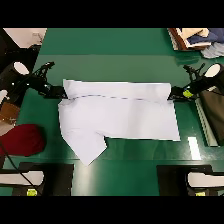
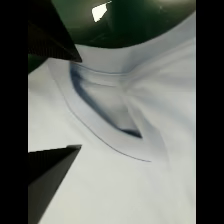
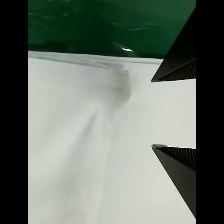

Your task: Fold the shirts.

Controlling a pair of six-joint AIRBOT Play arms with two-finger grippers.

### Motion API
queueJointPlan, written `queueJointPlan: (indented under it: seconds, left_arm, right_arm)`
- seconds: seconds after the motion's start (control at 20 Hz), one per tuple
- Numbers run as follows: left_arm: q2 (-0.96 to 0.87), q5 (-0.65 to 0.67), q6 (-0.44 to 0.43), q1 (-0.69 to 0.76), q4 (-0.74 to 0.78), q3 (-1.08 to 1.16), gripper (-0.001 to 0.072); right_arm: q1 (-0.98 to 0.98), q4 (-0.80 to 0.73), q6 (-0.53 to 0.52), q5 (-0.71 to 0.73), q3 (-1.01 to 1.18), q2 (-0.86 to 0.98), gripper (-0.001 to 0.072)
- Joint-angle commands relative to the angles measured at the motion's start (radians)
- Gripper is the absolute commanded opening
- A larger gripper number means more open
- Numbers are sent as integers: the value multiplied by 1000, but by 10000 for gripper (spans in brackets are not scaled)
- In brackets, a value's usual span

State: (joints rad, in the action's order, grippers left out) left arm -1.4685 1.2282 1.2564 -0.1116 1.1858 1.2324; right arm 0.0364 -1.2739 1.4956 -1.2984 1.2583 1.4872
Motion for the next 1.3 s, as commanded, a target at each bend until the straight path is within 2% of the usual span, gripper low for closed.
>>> queueJointPlan:
  seconds: [0.0, 0.1, 0.25, 0.4, 0.55, 0.8, 1.05, 1.1, 1.2, 1.25]
  left_arm:
    - [142, 55, 103, 4, 48, -135, 608]
    - [274, 92, 107, 4, 19, -290, 608]
    - [475, 137, 175, 4, -10, -520, 608]
    - [612, 164, 211, 4, -35, -689, 609]
    - [639, 143, 210, 4, -87, -791, 609]
    - [639, -50, 164, 4, -249, -885, 608]
    - [639, -138, 157, 4, -314, -915, 607]
    - [639, -138, 157, 4, -335, -915, 575]
    - [639, -127, 136, 4, -358, -914, 103]
    - [639, -112, 107, 4, -373, -914, 22]
  right_arm:
    - [-32, 1, -21, -60, -86, -117, 454]
    - [-53, 36, -51, -58, -155, -194, 449]
    - [-104, 143, -98, -51, -219, -274, 449]
    - [-137, 183, -110, -37, -221, -307, 448]
    - [-139, 182, -110, -36, -221, -330, 448]
    - [-138, 183, -110, -41, -221, -344, 448]
    - [-136, 183, -109, -41, -221, -344, 449]
    - [-136, 183, -110, -49, -221, -344, 449]
    - [-139, 179, -118, -85, -221, -345, 448]
    - [-148, 178, -137, -116, -221, -345, 448]
